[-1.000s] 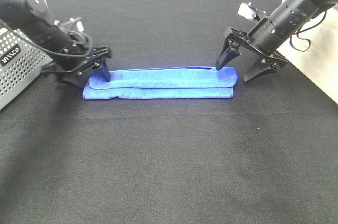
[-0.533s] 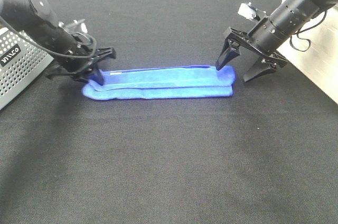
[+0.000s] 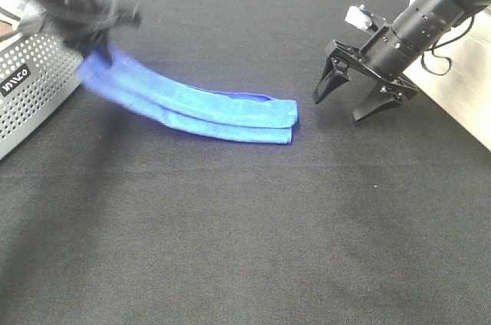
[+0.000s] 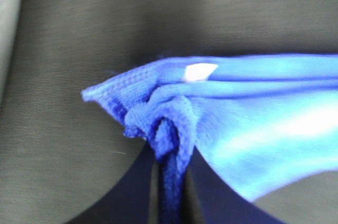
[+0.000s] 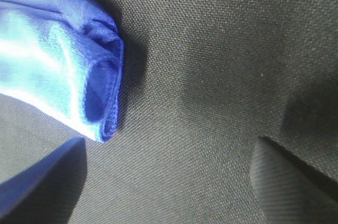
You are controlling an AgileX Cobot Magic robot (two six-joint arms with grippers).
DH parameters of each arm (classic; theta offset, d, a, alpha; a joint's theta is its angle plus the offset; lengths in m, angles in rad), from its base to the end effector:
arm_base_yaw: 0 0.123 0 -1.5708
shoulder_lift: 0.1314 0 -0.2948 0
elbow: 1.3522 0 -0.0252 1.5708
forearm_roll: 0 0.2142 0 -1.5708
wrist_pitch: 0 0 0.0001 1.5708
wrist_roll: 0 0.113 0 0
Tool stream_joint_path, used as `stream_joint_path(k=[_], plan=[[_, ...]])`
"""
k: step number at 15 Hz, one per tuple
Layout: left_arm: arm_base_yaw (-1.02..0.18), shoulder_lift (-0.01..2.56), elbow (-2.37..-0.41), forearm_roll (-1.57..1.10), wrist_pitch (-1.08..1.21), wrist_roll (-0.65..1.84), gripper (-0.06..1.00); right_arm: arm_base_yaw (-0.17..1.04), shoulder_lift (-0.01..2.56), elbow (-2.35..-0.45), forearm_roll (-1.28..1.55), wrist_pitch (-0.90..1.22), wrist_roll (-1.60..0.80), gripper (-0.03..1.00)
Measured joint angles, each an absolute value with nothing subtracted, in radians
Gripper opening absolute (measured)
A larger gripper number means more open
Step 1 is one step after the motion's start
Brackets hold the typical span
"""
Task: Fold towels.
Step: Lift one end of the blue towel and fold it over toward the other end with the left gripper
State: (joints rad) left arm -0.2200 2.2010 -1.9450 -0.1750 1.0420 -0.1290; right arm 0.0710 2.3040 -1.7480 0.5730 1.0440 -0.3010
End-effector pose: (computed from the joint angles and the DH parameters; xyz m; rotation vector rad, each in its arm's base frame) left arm 0.4440 -0.1167 0.2209 0.0421 2.7990 -0.3193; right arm 0.4354 0.0841 0.1411 -0.1356 2.9347 0.7387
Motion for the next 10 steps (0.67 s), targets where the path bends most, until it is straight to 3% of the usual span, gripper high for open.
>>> stream_joint_path(k=[8, 10], plan=[[-0.43, 2.373, -2.089, -0.443, 0.992, -0.163, 0.06, 0.071, 2.3, -1.748, 0.58, 1.051, -0.259, 0.79], [-0.471, 2.422, -2.111, -0.449, 0.934, -0.227, 0.11, 0.071, 2.296, -1.748, 0.585, 1.077, -0.252, 0.79]])
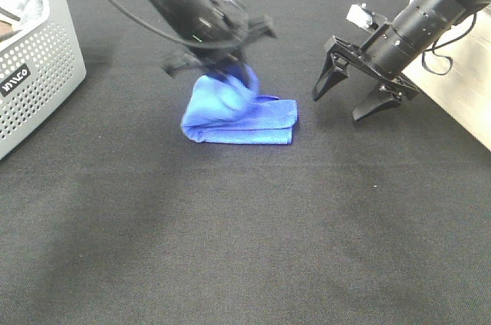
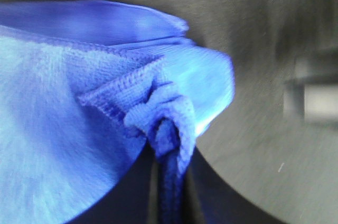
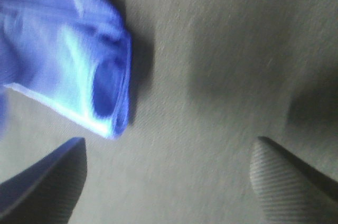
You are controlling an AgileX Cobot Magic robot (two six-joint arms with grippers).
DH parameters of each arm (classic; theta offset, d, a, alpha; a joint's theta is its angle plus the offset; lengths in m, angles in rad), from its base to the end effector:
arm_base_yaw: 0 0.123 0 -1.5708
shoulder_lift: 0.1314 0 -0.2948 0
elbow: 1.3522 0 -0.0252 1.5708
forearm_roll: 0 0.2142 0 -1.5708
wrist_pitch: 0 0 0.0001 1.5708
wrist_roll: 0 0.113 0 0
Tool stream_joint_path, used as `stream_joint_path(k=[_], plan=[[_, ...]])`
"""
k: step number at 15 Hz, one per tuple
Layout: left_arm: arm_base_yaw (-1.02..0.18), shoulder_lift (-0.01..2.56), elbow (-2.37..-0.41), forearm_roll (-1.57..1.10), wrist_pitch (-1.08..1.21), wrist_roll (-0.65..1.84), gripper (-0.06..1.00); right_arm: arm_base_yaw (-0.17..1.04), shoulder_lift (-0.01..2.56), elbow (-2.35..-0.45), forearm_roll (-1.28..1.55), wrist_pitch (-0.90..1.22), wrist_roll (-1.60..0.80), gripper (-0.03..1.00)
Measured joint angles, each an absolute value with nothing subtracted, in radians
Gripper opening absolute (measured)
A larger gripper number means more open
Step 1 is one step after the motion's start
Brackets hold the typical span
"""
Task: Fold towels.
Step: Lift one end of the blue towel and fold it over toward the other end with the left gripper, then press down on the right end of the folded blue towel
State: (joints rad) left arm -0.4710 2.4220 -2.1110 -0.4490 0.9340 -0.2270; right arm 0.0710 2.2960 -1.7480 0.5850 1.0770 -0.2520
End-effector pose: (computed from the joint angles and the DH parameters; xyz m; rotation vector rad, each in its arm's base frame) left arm 0.4339 -0.2652 0.1689 0.0700 2.8027 -0.7559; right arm 0.4318 0.0858 0.1453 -0.0712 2.9626 0.7777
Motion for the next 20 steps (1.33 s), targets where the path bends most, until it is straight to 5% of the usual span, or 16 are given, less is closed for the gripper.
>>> stream_joint_path(k=[4, 6, 12, 20], plan=[[-0.495, 2.433, -2.115, -0.527, 0.835, -0.243, 0.58, 0.071, 2.294, -1.748, 0.593, 1.1, -0.249, 0.79], [-0.498, 2.431, -2.115, -0.632, 0.815, -0.195, 0.7, 0.071, 2.278, -1.748, 0.594, 1.102, -0.248, 0.79], [-0.407, 2.275, -2.116, -0.633, 0.726, -0.047, 0.71, 0.079, 2.212, -1.748, 0.831, 1.14, -0.313, 0.79], [-0.266, 2.2, -2.116, -0.52, 0.729, -0.047, 0.71, 0.309, 2.264, -1.748, 1.039, 1.0, -0.515, 0.78]])
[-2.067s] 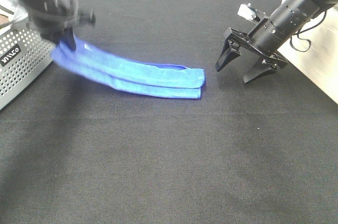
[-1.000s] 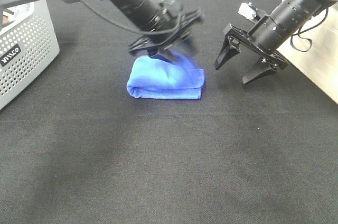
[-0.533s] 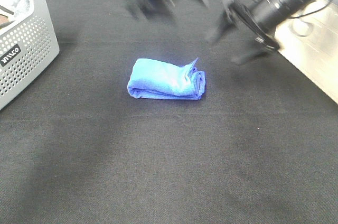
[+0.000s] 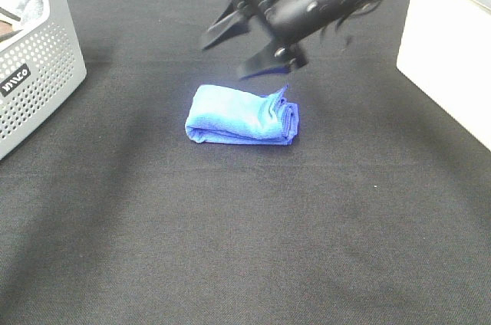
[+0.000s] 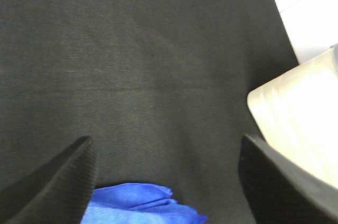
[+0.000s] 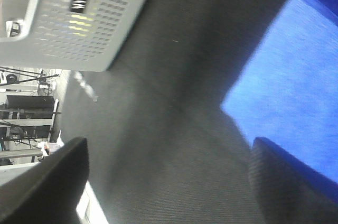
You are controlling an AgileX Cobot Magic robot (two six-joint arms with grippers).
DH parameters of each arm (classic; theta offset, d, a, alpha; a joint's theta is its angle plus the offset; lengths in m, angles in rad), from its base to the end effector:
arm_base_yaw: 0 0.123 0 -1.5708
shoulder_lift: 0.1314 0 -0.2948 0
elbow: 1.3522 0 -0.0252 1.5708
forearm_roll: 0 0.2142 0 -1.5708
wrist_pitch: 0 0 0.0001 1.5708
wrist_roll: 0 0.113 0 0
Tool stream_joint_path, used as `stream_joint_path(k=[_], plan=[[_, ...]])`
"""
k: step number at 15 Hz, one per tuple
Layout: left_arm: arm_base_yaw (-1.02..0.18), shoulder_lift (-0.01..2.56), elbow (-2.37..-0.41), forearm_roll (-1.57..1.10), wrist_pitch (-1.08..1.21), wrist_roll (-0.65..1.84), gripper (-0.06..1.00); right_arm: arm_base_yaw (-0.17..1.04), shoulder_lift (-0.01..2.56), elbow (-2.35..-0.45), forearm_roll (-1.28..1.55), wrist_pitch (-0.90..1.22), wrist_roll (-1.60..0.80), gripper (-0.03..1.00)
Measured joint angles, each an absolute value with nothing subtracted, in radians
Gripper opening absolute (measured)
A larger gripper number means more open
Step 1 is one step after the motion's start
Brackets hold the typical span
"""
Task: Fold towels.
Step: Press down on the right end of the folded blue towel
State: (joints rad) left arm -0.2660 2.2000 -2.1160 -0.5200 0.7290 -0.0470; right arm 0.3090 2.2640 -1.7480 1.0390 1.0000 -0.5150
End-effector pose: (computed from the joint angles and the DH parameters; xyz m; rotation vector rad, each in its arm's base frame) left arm 0.4743 -0.1680 0.2973 -0.0199 2.2938 -0.7590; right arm 0.4106 0.2171 0.1878 -0.3792 2.6178 1.2580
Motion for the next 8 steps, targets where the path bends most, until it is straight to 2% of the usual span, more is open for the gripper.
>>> stream_joint_path(k=[8], plan=[[-0.266, 2.199, -2.116, -0.464, 0.829, -0.047, 0.71, 0.171, 2.391, -1.748, 1.029, 0.996, -0.538, 0.77]])
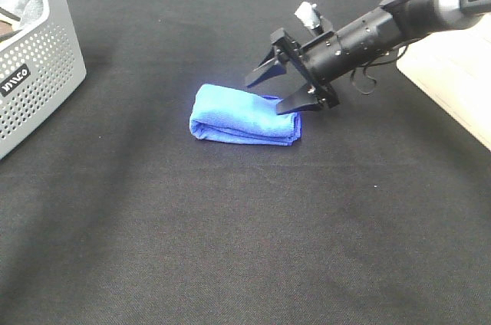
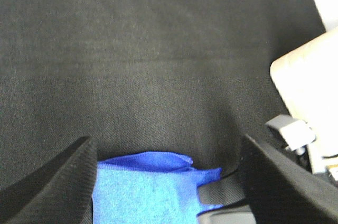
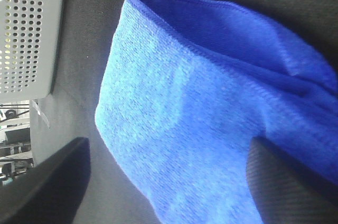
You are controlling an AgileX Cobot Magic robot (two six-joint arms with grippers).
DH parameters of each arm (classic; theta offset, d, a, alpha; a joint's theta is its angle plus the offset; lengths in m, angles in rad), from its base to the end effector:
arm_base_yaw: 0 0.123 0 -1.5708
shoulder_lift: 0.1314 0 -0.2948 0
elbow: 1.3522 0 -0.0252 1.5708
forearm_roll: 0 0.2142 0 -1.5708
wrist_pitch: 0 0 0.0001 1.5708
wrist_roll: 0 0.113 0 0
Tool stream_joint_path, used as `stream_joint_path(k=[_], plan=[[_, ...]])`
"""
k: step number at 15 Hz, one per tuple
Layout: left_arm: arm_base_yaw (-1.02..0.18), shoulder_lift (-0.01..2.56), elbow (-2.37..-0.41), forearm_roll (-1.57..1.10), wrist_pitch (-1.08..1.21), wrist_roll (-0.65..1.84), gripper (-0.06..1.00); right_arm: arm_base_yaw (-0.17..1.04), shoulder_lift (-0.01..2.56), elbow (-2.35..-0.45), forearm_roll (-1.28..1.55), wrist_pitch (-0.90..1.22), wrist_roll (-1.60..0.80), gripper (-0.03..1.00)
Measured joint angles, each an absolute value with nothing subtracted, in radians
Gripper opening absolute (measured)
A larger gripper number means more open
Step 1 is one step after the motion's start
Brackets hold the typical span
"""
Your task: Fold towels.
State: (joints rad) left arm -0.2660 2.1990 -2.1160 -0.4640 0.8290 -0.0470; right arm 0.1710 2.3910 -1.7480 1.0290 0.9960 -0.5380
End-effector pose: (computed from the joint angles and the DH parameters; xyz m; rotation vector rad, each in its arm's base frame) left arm 0.4665 -0.1658 0.2886 0.0438 2.3952 -0.7032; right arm 0.4411 0.1587 0.1285 -0.1640 2.7091 1.2147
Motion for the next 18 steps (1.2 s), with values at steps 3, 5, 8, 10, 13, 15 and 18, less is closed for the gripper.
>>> stream_joint_path(k=[3, 5, 8, 10, 13, 15, 18], plan=[[-0.266, 2.171, -2.116, -0.439, 0.87, -0.046, 0.71, 0.117, 2.391, -1.748, 1.029, 1.075, -0.565, 0.75], [-0.266, 2.154, -2.116, -0.424, 0.884, -0.046, 0.71, 0.087, 2.391, -1.748, 1.029, 1.128, -0.561, 0.75], [-0.266, 2.087, -2.116, -0.334, 0.966, -0.046, 0.71, 0.059, 2.386, -1.748, 1.012, 1.197, -0.537, 0.75], [-0.266, 2.044, -2.116, -0.262, 1.056, -0.046, 0.71, 0.06, 2.337, -1.748, 0.953, 1.201, -0.502, 0.75], [-0.266, 1.964, -2.116, -0.15, 1.16, -0.037, 0.71, 0.06, 2.178, -1.748, 0.839, 1.202, -0.407, 0.75], [-0.266, 1.898, -2.116, -0.089, 1.209, -0.023, 0.71, 0.06, 2.066, -1.748, 0.773, 1.202, -0.356, 0.75], [-0.266, 1.774, -2.06, -0.021, 1.211, -0.02, 0.71, 0.06, 1.892, -1.748, 0.654, 1.204, -0.288, 0.75]])
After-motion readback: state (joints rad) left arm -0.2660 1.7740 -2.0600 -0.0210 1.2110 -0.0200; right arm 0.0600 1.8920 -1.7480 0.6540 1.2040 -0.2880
